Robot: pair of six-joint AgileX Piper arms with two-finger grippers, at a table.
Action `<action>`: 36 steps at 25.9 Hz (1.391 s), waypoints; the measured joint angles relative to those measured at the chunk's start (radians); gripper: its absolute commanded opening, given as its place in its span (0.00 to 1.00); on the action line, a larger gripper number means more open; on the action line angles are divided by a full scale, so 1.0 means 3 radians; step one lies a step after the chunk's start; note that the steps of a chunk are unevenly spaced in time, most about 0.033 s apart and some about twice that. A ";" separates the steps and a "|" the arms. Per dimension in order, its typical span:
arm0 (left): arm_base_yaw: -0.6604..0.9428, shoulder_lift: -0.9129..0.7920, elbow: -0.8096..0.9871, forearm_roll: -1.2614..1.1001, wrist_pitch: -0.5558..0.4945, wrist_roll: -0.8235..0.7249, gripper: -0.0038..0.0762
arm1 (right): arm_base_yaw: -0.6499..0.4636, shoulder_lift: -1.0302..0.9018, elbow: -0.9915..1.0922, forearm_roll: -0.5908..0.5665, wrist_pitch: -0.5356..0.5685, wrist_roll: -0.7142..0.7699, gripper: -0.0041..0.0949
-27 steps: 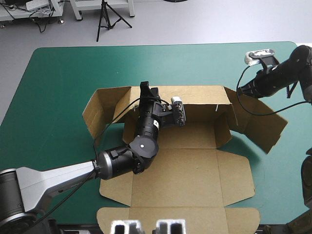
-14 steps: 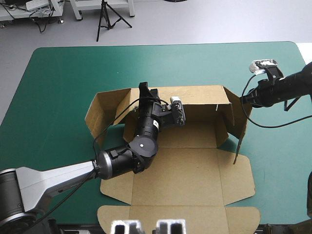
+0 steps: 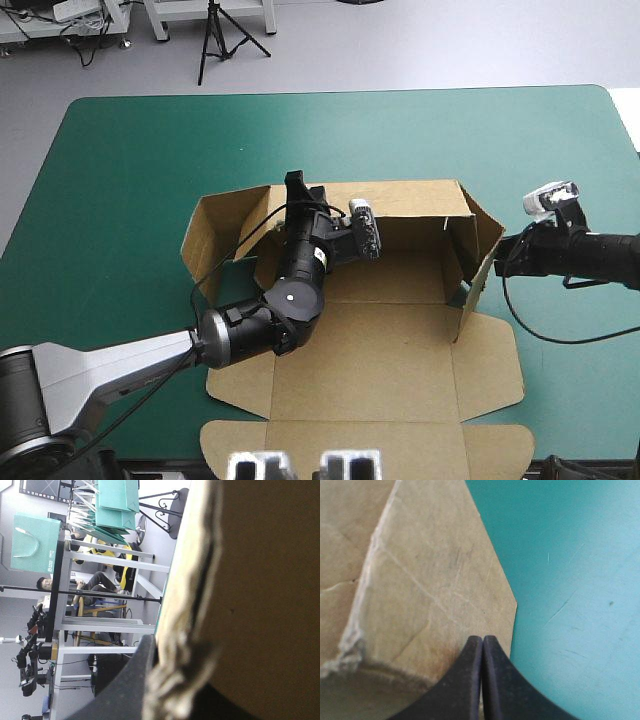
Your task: Fold the box
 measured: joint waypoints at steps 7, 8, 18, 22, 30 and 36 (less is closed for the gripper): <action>0.0000 0.0000 0.0000 0.0000 -0.0003 0.0000 0.04 | 0.0000 -0.0096 0.0173 0.0136 -0.0190 -0.0215 0.19; 0.0000 0.0000 0.0000 0.0000 -0.0004 -0.0003 0.04 | 0.0000 -0.0099 0.0176 -0.0017 -0.0192 -0.0057 0.28; 0.0000 0.0000 0.0000 0.0000 -0.0010 -0.0006 0.04 | 0.0000 -0.0105 -0.0079 -0.0392 0.0339 0.0083 0.57; 0.0000 0.0000 0.0000 0.0000 -0.0010 -0.0006 0.04 | 0.0000 -0.0105 -0.0123 -0.0472 0.0480 0.0065 0.57; 0.0000 0.0000 0.0000 0.0000 -0.0037 -0.0006 0.04 | 0.0046 -0.0105 -0.0123 -0.0234 0.0556 -0.0203 0.57; 0.0000 0.0000 0.0000 0.0000 -0.0089 0.0046 0.04 | 0.0419 -0.0105 -0.0123 -0.0214 0.0367 -0.0271 0.57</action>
